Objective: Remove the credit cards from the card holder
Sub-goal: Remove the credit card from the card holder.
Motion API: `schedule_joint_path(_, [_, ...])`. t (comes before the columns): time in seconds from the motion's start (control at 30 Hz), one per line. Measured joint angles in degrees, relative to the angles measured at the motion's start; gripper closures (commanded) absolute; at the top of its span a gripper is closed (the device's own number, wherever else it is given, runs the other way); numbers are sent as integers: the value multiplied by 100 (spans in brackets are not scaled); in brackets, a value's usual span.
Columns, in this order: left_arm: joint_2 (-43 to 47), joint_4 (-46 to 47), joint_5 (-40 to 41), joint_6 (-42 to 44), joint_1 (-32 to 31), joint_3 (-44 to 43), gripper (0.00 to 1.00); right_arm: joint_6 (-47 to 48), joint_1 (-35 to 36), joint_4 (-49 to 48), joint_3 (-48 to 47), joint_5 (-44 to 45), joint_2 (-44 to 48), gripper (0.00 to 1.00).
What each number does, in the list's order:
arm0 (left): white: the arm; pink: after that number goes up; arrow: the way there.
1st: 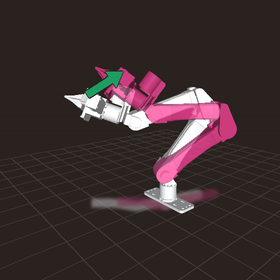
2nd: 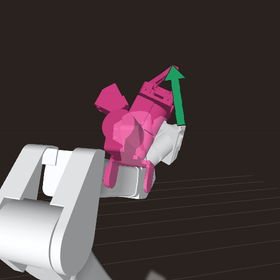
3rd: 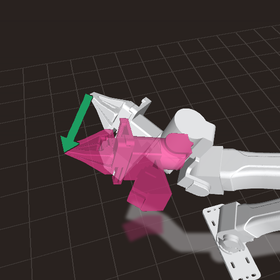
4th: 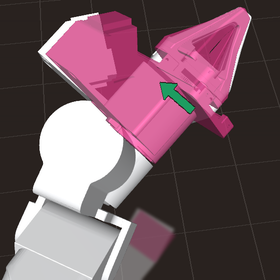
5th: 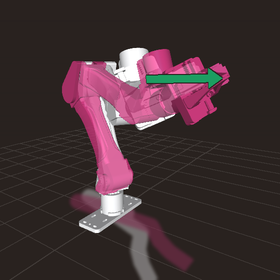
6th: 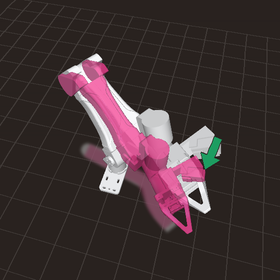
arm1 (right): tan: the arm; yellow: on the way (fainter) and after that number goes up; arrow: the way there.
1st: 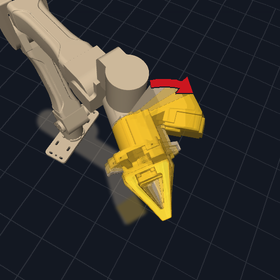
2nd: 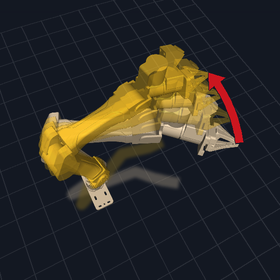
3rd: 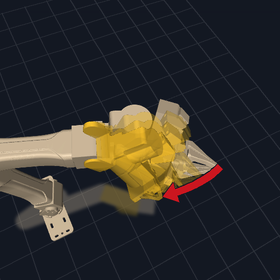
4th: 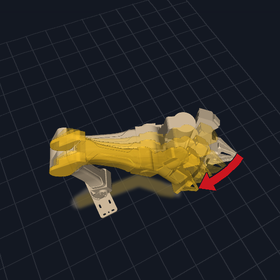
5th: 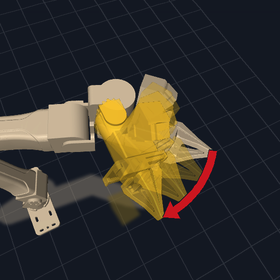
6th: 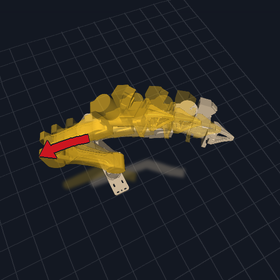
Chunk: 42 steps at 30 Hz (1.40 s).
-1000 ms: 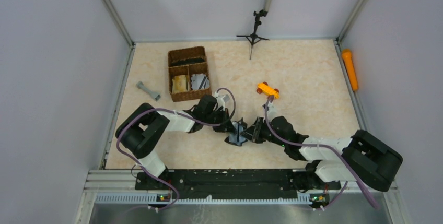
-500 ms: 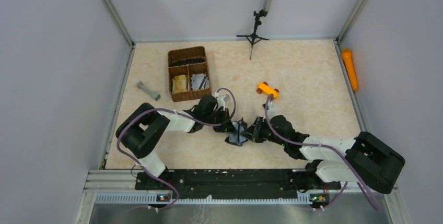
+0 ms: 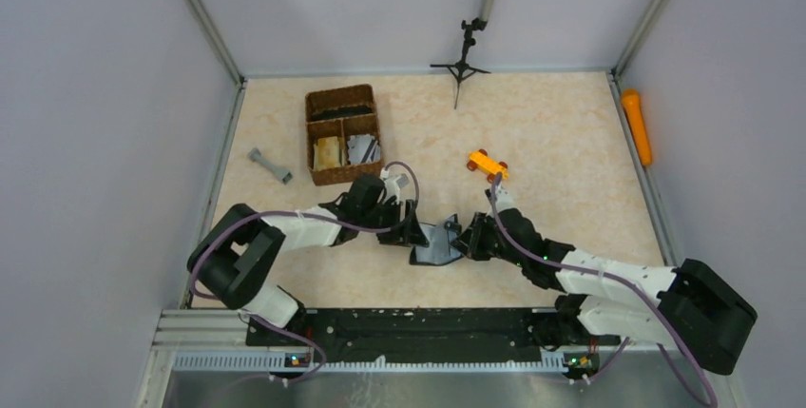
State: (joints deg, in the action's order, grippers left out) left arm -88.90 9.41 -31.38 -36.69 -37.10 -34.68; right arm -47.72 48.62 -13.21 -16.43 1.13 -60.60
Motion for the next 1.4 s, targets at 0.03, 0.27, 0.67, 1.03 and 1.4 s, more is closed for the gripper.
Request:
schedule_joint_path(0.03, [94,-105,48,20,35,22,20,24,0,81,-24,26,9,100])
schedule_joint_path(0.27, [627,-693,348,87,142,74,1,173,0,348,-162,74,4,100])
schedule_joint_path(0.67, [385,-667,323,72,273,39,44,640,140,1215,-1196,260,-608,100])
schedule_joint_path(1.03, [-125,-1038,485,310,258,-321,75,931,863,1757,-2389,667,-1834,100])
schedule_joint_path(1.4, [146,-1110,710,343,223,-179,70,911,938,1882,-2393,1049,-1685,100])
